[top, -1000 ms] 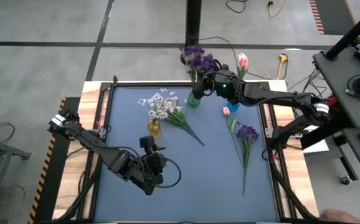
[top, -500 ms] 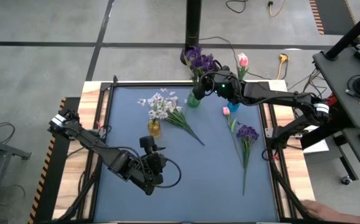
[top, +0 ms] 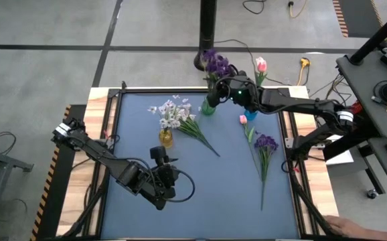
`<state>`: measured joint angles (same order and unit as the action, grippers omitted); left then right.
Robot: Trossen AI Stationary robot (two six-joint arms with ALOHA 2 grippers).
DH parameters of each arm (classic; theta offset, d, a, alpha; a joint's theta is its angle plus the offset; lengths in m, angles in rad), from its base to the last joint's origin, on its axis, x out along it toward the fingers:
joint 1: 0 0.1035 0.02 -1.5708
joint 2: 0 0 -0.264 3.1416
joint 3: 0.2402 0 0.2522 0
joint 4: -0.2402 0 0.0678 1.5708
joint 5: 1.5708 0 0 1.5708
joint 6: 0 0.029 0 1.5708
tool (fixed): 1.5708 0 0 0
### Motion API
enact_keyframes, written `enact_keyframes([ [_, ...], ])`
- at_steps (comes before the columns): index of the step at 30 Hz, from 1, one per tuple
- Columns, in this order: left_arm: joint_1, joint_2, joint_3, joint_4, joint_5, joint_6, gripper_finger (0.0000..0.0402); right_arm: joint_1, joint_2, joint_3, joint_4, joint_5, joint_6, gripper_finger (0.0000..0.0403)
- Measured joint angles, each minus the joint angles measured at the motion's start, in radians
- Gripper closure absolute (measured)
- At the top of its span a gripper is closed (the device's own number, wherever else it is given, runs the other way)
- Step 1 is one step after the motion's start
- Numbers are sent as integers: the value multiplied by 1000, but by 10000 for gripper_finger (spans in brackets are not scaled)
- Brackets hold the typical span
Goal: Sort flowers into vase by color
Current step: Put the left purple flowers into the green vase
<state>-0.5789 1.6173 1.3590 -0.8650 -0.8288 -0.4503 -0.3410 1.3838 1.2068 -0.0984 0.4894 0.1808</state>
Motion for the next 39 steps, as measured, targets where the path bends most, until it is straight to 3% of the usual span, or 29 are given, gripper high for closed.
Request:
enact_keyframes([
  [19,0,0,0,0,0,0,200,0,181,0,11,-25,-28,381],
  [27,0,0,0,-3,0,0,200,3,198,2,25,-18,-66,376],
  [39,0,0,0,-3,0,0,200,14,144,-2,-82,-19,-36,246],
])
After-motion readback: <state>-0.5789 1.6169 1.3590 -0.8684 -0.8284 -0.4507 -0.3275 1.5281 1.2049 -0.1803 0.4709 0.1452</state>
